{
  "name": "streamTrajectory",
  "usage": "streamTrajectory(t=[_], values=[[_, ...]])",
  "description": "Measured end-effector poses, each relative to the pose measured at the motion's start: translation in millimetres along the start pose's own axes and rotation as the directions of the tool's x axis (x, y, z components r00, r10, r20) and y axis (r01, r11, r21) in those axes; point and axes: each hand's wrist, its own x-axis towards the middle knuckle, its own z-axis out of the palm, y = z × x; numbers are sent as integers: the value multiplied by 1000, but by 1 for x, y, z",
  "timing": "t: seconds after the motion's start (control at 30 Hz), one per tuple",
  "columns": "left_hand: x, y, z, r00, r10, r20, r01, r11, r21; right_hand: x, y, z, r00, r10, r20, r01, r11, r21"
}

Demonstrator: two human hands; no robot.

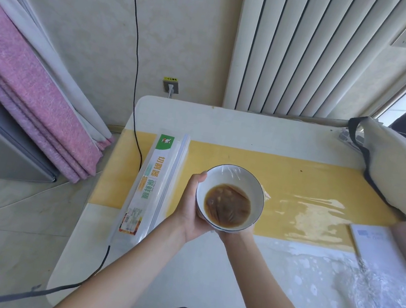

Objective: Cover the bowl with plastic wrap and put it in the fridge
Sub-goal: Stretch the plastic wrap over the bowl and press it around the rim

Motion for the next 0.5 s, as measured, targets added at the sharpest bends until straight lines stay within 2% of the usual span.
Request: streamTrajectory(t=[0.07, 0.13, 0.17, 0.23, 0.3, 0.4, 0.5], values=[[0, 2, -3, 1000, -14, -18, 14, 1000, 8, 3, 2, -2, 999, 29, -38, -34, 986, -162], [0, 4, -6, 999, -23, -39, 24, 1000, 6, 7, 1, -7, 987, -45, -156, -25, 906, -422], [0, 4, -7, 998, -26, -52, 26, 1000, 1, 6, -3, -8, 977, -87, -196, -20, 874, -486], [0, 5, -10, 997, -33, -68, 32, 999, -21, 2, -14, -4, 937, -159, -311, -28, 854, -519], [0, 5, -13, 996, -39, -76, 36, 999, -40, -2, -27, -3, 908, -169, -384, -53, 863, -503], [1, 7, -19, 991, -31, -128, 27, 999, -30, -5, -45, -7, 927, -174, -333, -20, 862, -506], [2, 10, -20, 986, -19, -165, 18, 1000, -10, -9, -61, -11, 979, -104, -173, -40, 738, -674]])
